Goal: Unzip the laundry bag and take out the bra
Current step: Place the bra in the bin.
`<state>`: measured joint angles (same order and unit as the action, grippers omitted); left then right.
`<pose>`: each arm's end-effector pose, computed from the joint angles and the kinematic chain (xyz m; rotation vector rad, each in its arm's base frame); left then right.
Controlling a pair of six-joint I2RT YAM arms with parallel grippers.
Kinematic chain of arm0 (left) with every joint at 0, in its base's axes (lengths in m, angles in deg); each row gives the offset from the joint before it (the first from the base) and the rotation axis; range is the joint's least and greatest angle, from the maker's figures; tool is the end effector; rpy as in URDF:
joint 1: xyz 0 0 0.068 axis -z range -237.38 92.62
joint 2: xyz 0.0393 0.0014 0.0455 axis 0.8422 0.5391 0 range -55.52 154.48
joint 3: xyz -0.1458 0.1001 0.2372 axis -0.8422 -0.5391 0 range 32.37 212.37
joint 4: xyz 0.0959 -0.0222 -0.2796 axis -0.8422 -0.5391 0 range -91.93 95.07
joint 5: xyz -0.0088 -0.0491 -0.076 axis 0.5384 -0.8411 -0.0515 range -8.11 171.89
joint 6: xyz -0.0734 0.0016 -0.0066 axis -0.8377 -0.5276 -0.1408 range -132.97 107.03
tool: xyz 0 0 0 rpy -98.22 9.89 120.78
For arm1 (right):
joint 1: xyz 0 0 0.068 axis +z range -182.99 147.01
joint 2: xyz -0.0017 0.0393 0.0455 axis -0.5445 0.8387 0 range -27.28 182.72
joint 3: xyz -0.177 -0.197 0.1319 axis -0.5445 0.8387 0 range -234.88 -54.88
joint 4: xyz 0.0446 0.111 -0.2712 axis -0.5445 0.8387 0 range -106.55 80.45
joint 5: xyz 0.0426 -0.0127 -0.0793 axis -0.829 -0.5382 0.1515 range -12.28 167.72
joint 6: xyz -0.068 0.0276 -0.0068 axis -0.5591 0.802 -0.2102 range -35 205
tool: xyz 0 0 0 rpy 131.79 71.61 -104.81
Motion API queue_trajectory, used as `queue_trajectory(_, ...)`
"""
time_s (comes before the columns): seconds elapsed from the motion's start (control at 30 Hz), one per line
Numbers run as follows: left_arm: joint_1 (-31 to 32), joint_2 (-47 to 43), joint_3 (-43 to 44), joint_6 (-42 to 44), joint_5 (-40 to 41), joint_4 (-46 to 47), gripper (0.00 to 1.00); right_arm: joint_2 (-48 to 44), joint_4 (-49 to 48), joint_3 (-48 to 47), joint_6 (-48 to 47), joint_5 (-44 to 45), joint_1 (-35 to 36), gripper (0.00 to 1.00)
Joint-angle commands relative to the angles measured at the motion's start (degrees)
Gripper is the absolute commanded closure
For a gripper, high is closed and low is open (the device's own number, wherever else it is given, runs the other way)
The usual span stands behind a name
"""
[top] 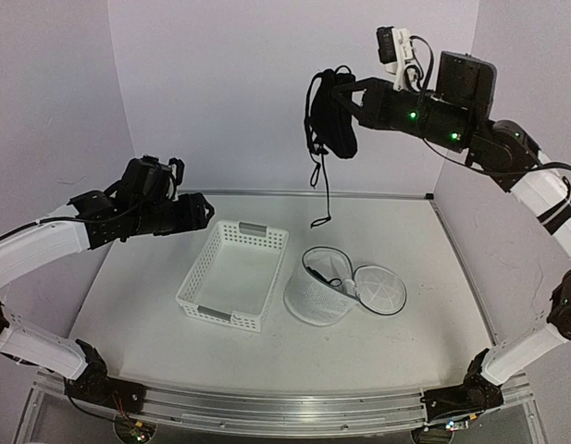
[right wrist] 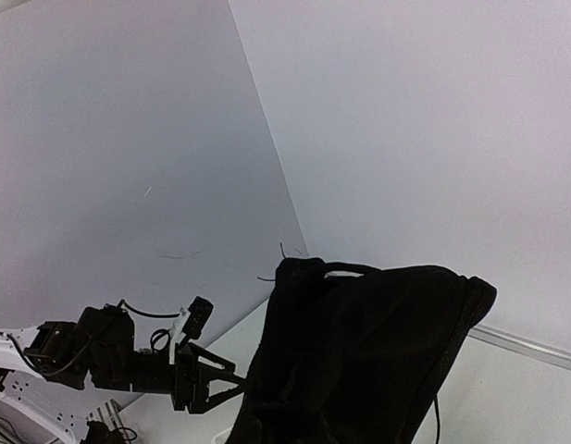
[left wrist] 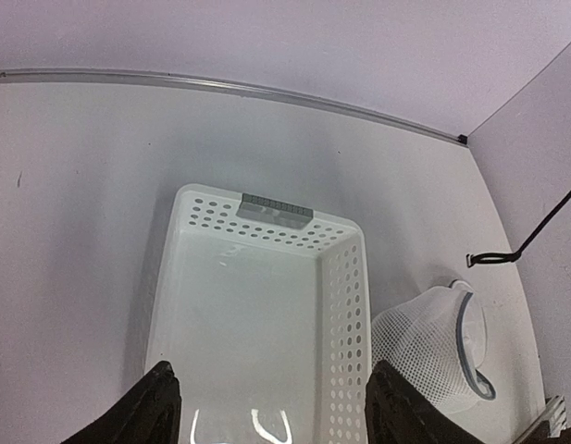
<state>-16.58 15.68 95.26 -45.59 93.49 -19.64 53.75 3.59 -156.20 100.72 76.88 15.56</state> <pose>0.2561 -0.2047 0.3313 0.0356 2.1811 -0.5293 0.2339 0.2663 0.5521 -0.4749 1.5691 0.8845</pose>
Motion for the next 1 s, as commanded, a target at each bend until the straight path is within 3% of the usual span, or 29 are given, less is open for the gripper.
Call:
queue_trajectory(0.0,-0.3,-5.4,1.0,3.3,4.6,-2.1,0.32,2.8,-5.3,-2.9,1.2,-4.8,1.2,1.00)
queue_trajectory(0.5,-0.3,-19.3,-1.7,5.4,11.5,-5.4,0.29,15.6,-8.9,-3.6,3.1,-8.0,4.9,1.00)
queue_trajectory(0.97,-0.3,-20.9,-3.5,5.7,13.3,-6.0,0.28,30.0,-10.2,-2.6,1.8,-4.4,7.0,1.00)
